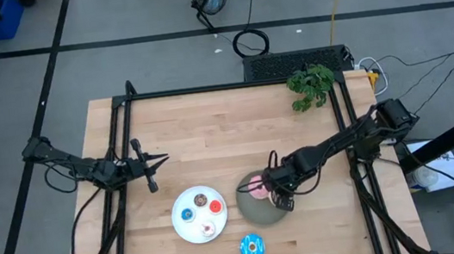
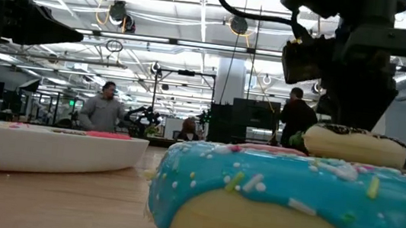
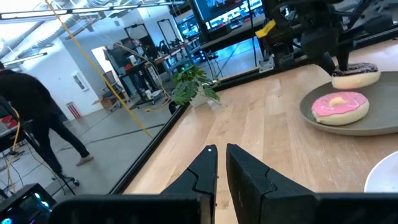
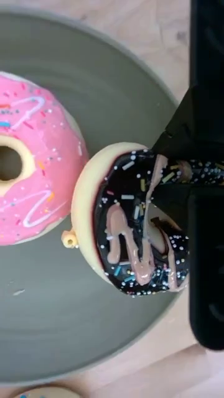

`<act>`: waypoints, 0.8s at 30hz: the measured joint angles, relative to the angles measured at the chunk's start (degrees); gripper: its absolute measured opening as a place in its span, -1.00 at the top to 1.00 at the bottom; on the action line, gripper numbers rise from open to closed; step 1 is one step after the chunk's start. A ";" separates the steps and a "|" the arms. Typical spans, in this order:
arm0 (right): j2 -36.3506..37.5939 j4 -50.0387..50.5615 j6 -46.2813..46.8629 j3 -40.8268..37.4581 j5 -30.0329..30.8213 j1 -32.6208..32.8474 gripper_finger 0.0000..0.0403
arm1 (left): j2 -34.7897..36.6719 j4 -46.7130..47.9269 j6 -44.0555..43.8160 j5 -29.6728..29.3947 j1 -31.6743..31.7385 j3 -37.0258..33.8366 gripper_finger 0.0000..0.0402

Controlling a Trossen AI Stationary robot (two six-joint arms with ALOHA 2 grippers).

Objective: Pick & Place donuts
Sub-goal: Put the large black donut on the gray plate

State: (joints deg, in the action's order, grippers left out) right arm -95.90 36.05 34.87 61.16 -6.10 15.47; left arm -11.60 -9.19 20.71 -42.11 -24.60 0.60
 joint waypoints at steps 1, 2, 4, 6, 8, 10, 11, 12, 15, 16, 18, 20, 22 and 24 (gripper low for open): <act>0.00 0.78 -0.02 0.63 0.00 -0.08 0.91 | 0.00 0.02 0.00 0.00 0.00 0.00 0.79; 0.00 1.67 -0.02 1.27 -0.01 -0.17 0.91 | 0.00 0.01 -0.02 0.00 -0.02 0.00 0.79; -0.02 4.09 -0.02 3.04 -0.33 -0.31 0.91 | 0.00 0.02 0.00 0.00 -0.01 0.00 0.79; -0.02 5.96 0.01 4.99 -1.72 -0.46 0.91 | 0.00 0.00 0.00 0.00 -0.02 0.00 0.79; 0.02 6.58 0.47 6.37 -2.77 -0.46 0.91 | 0.00 0.00 0.02 0.00 0.00 0.00 0.79; 0.02 6.57 1.13 6.92 -3.29 -0.46 0.92 | 0.00 -0.02 0.02 0.00 -0.01 0.00 0.79; 0.00 6.64 1.62 6.93 -4.01 -0.46 0.92 | 0.00 -0.02 0.02 0.00 0.00 0.00 0.79; -0.31 6.94 2.26 6.93 -5.14 -0.51 0.93 | -0.02 -0.02 0.02 0.00 0.00 0.00 0.79; -1.52 8.41 4.32 6.91 -8.37 -0.51 0.93 | 0.00 -0.01 -0.02 0.00 -0.02 0.00 0.79; -2.11 8.45 4.80 6.91 -8.92 -0.51 0.93 | 0.00 -0.02 -0.02 0.00 0.00 0.00 0.79; -3.52 8.54 4.89 6.92 -9.14 -0.51 0.94 | -0.02 -0.01 0.11 0.02 0.00 0.00 0.79; -5.19 8.45 4.34 6.93 -9.61 -0.60 0.94 | -0.02 0.03 0.12 0.01 -0.02 0.00 0.79; -6.94 8.44 3.35 6.91 -10.65 -0.90 0.94 | 0.00 -0.02 0.13 0.02 -0.01 0.00 0.79; -8.12 8.50 2.77 6.93 -10.73 -1.31 0.94 | -0.02 0.08 0.15 0.02 0.00 0.00 0.79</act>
State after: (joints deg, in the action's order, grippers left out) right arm -104.02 44.56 37.64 68.09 -16.84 14.15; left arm -11.62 -9.11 20.86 -42.09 -24.60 0.60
